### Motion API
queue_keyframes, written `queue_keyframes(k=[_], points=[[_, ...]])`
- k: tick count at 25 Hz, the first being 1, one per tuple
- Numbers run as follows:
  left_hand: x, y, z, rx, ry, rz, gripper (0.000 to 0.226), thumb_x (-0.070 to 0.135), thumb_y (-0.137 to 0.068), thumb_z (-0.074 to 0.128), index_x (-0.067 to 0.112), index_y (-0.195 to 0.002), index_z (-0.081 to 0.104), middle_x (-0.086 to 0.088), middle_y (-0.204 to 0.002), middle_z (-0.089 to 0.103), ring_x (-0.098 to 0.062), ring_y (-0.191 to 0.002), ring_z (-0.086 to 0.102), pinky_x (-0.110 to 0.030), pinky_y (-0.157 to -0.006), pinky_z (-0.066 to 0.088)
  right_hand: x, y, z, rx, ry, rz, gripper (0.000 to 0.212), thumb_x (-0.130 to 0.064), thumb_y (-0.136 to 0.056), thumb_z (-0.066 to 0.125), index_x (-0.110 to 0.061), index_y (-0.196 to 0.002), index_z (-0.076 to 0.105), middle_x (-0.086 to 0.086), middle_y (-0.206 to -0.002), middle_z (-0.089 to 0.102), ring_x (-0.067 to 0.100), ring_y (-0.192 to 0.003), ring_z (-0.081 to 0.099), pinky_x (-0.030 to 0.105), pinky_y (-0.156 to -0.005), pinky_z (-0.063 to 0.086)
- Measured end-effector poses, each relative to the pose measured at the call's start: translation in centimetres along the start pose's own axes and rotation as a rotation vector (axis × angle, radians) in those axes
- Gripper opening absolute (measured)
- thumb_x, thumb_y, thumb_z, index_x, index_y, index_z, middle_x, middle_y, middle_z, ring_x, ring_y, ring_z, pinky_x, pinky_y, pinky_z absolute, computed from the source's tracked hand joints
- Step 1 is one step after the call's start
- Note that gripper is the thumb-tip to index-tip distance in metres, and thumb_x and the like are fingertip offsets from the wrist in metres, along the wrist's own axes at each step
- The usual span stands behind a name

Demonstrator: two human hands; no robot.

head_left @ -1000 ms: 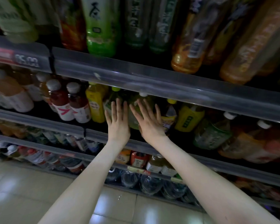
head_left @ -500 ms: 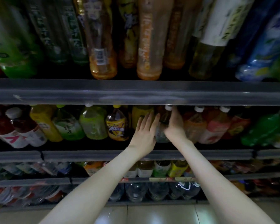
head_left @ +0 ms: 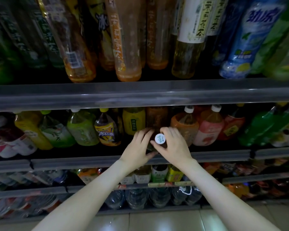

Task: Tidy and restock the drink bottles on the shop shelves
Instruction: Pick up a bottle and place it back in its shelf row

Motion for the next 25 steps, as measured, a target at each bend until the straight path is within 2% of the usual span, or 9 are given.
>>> queue_keyframes(k=[4, 7, 9, 11, 13, 16, 20, 22, 25], points=[[0.3, 0.1, -0.3, 0.033, -0.005, -0.037, 0.071, 0.04, -0.077, 0.066, 0.012, -0.134, 0.035, -0.015, -0.128, 0.05, -0.032, -0.116, 0.047, -0.04, -0.093, 0.047, -0.3, 0.0, -0.4, -0.005, -0.149, -0.016, 0.027, -0.042, -0.087, 0.052, -0.018, -0.1, 0.053, -0.004, -0.083, 0.062, 0.013, -0.073, 0.06, 0.019, -0.057, 0.044], [1.1, -0.4, 0.3, -0.017, -0.003, -0.064, 0.081, 0.035, -0.078, 0.074, 0.006, -0.141, 0.034, -0.016, -0.139, 0.043, -0.033, -0.127, 0.041, -0.043, -0.103, 0.042, 0.7, -0.3, -1.4, -0.027, -0.291, 0.084, 0.023, -0.036, -0.088, 0.058, -0.018, -0.101, 0.055, -0.011, -0.089, 0.06, 0.008, -0.08, 0.058, 0.028, -0.064, 0.051], [1.6, -1.1, 0.8, -0.079, 0.025, -0.101, 0.089, 0.038, -0.081, 0.071, 0.009, -0.148, 0.022, -0.014, -0.15, 0.03, -0.029, -0.139, 0.027, -0.039, -0.113, 0.03, 1.1, -0.7, -1.7, -0.151, -0.339, 0.12, 0.021, -0.033, -0.088, 0.062, -0.022, -0.104, 0.053, -0.015, -0.094, 0.058, 0.006, -0.085, 0.057, 0.03, -0.072, 0.051], [1.7, -2.1, 1.0, -0.114, 0.04, -0.154, 0.092, 0.043, -0.08, 0.07, 0.012, -0.15, 0.018, -0.013, -0.151, 0.027, -0.027, -0.14, 0.025, -0.034, -0.111, 0.028, 1.9, -1.0, -2.0, -0.289, -0.414, 0.178, 0.024, -0.039, -0.087, 0.063, -0.03, -0.108, 0.052, -0.014, -0.096, 0.059, 0.006, -0.087, 0.057, 0.03, -0.075, 0.05], [1.4, -3.0, 0.8, -0.127, 0.039, -0.21, 0.091, 0.044, -0.078, 0.072, 0.013, -0.148, 0.022, -0.014, -0.148, 0.032, -0.029, -0.136, 0.032, -0.034, -0.105, 0.034, 4.0, -1.1, -3.2, -0.253, -0.428, 0.285, 0.034, -0.047, -0.087, 0.06, -0.031, -0.116, 0.053, -0.011, -0.092, 0.06, 0.009, -0.085, 0.058, 0.03, -0.072, 0.048], [0.4, -3.4, 0.4, -0.106, 0.098, -0.313, 0.091, 0.039, -0.077, 0.075, 0.016, -0.148, 0.023, -0.011, -0.147, 0.033, -0.028, -0.136, 0.033, -0.038, -0.106, 0.036, 7.9, -1.5, -5.2, -0.047, -0.277, 0.466, 0.052, -0.041, -0.091, 0.058, -0.02, -0.135, 0.042, 0.002, -0.12, 0.056, 0.021, -0.111, 0.055, 0.029, -0.084, 0.045], [-0.4, -3.1, 0.5, -0.121, 0.145, -0.392, 0.09, 0.037, -0.076, 0.076, 0.019, -0.147, 0.023, -0.01, -0.148, 0.03, -0.028, -0.136, 0.032, -0.039, -0.108, 0.036, 10.2, -3.7, -3.2, -0.264, -0.144, 0.622, 0.065, -0.045, -0.091, 0.056, -0.022, -0.145, 0.028, 0.008, -0.146, 0.035, 0.028, -0.13, 0.041, 0.037, -0.094, 0.042], [0.0, -2.5, 0.5, -0.118, 0.113, -0.353, 0.088, 0.037, -0.074, 0.077, 0.02, -0.143, 0.026, -0.009, -0.14, 0.033, -0.03, -0.128, 0.04, -0.039, -0.102, 0.043, 10.7, -4.8, -2.6, -0.289, -0.123, 0.64, 0.058, -0.045, -0.093, 0.054, -0.021, -0.141, 0.033, 0.008, -0.14, 0.045, 0.029, -0.121, 0.051, 0.035, -0.085, 0.046], [0.2, -0.6, 0.8, -0.142, 0.019, -0.287, 0.089, 0.03, -0.071, 0.078, 0.02, -0.144, 0.028, -0.011, -0.132, 0.032, -0.033, -0.123, 0.04, -0.043, -0.096, 0.046, 10.7, -5.0, -2.9, -0.258, -0.011, 0.624, 0.046, -0.045, -0.095, 0.048, -0.017, -0.131, 0.04, 0.009, -0.112, 0.062, 0.028, -0.092, 0.064, 0.033, -0.066, 0.051]])
Point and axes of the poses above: each hand's wrist, its own y-axis away from the middle knuckle, its own z-axis out of the palm, x = y × z, the point moved 7 cm from there along -y, towards the middle knuckle
